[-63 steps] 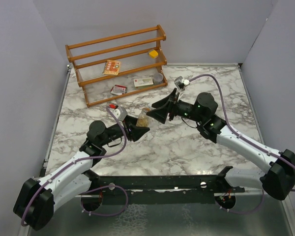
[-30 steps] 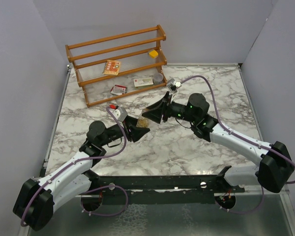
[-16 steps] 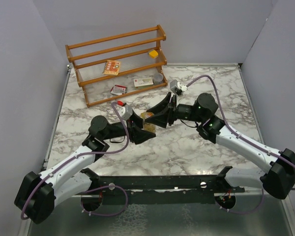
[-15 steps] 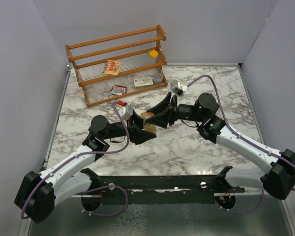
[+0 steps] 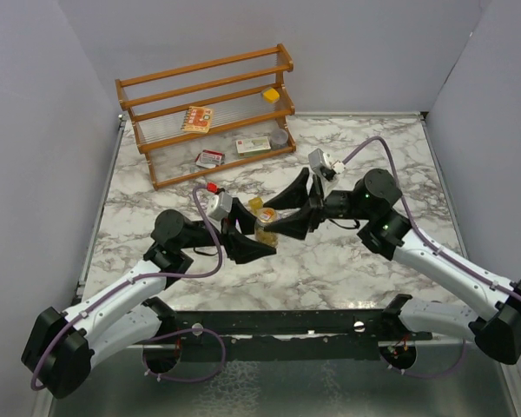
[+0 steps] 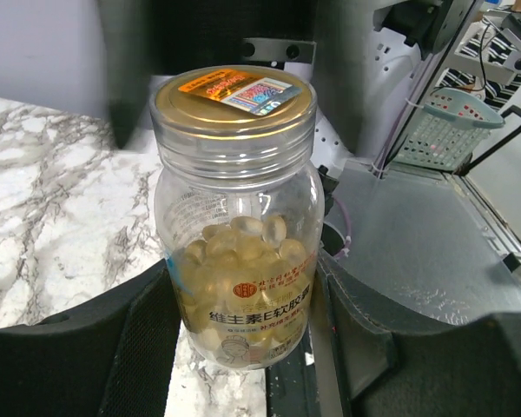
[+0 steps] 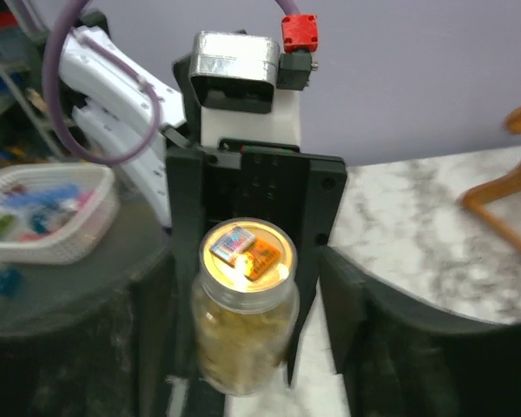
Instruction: Sort the pills into containers
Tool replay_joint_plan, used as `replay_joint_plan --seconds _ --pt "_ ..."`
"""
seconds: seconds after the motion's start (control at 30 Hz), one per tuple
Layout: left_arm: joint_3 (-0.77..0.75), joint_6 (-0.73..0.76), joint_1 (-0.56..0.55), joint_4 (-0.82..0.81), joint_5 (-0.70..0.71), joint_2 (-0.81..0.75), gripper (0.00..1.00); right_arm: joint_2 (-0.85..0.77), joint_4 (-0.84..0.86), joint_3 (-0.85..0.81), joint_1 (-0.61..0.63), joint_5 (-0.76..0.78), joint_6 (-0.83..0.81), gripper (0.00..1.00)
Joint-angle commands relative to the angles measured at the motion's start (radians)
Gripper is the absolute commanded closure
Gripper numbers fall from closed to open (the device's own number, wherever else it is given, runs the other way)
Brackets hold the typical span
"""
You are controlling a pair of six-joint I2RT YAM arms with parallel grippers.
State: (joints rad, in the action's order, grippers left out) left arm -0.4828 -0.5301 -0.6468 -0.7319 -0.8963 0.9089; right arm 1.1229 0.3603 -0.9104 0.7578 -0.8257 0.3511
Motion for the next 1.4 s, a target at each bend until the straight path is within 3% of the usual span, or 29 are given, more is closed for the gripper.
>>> replay_joint_plan --seconds 0.0,0.1,0.4,0.7,0.8,0.97,1.17,1.27,1.37 --pt "-0.016 0.000 -0.004 -0.087 0.027 -0.003 1.00 -0.071 -0.097 0.011 0.000 0.077 -0.081 0.22" --pt "-0.018 0.019 -0.004 -0.065 0.047 0.012 1.00 -0.098 -0.155 -0.007 0.000 0.130 -0.112 0.13" --pt "-0.028 0.113 -0.004 0.061 0.141 0.019 1.00 -0.158 -0.254 -0.036 0.000 0.389 -0.124 0.09" --pt "-0.031 0.241 -0.004 0.208 0.449 -0.001 1.00 -0.103 -0.408 -0.138 0.024 0.666 -0.130 0.07" --pt "-0.034 0.251 -0.006 0.213 0.510 0.007 1.00 -0.083 -0.423 -0.160 0.134 0.835 -0.176 0.06" --pt "-0.039 0.257 -0.010 0.215 0.514 0.026 1.00 0.044 -0.474 -0.252 0.398 1.244 -0.266 0.06" --pt "-0.028 0.266 -0.016 0.215 0.515 0.004 1.00 0.128 -0.429 -0.266 0.453 1.313 -0.284 0.14" --pt "-0.025 0.269 -0.017 0.215 0.505 -0.003 1.00 0.132 -0.411 -0.268 0.460 1.354 -0.288 0.24" --pt "-0.024 0.269 -0.019 0.215 0.500 -0.005 1.00 0.122 -0.389 -0.257 0.467 1.389 -0.290 0.26"
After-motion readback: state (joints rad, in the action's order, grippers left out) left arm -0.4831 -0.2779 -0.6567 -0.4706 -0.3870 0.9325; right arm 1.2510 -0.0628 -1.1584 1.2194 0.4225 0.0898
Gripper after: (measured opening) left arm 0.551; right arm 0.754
